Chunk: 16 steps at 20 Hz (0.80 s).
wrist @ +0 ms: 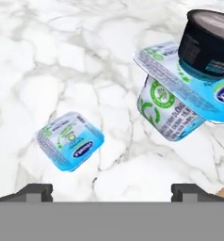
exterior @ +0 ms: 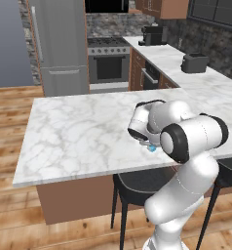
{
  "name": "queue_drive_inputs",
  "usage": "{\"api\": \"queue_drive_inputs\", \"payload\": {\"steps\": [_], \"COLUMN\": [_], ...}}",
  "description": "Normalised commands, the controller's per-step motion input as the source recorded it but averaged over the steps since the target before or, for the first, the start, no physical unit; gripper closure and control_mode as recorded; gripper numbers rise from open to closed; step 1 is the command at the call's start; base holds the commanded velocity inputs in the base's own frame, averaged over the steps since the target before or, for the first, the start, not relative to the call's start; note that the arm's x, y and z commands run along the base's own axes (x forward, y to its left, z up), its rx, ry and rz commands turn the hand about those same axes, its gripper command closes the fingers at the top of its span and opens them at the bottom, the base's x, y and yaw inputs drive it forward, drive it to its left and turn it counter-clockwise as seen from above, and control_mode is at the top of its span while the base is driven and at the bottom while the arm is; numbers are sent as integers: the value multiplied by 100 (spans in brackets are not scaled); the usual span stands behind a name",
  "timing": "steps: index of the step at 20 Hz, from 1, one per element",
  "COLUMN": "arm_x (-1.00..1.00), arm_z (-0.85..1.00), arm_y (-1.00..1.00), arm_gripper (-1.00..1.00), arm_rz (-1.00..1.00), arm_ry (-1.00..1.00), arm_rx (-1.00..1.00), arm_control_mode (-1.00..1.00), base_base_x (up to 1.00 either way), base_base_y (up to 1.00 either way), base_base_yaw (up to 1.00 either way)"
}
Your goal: Stack the yogurt containers by placing the smaller containers on top of the larger containers.
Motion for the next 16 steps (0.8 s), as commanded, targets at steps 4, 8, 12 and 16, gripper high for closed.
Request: {"api": "queue_drive_inputs", "payload": {"steps": [4,8,12,16], "arm_x": [29,24,20,18], "arm_z": [-1,-7,-16,-14], "arm_y": [0,2,9,7], "arm_gripper": [-100,-100,-100,-100], "arm_rz": [-2,-2,-1,0], "arm_ry": [7,5,5,5], "arm_rx": [0,0,0,0], "arm_control_mode": [-100,-100,-100,-100], "base_base_x": [0,0,0,0], "base_base_y": [0,0,0,0], "base_base_yaw": [0,0,0,0]}}
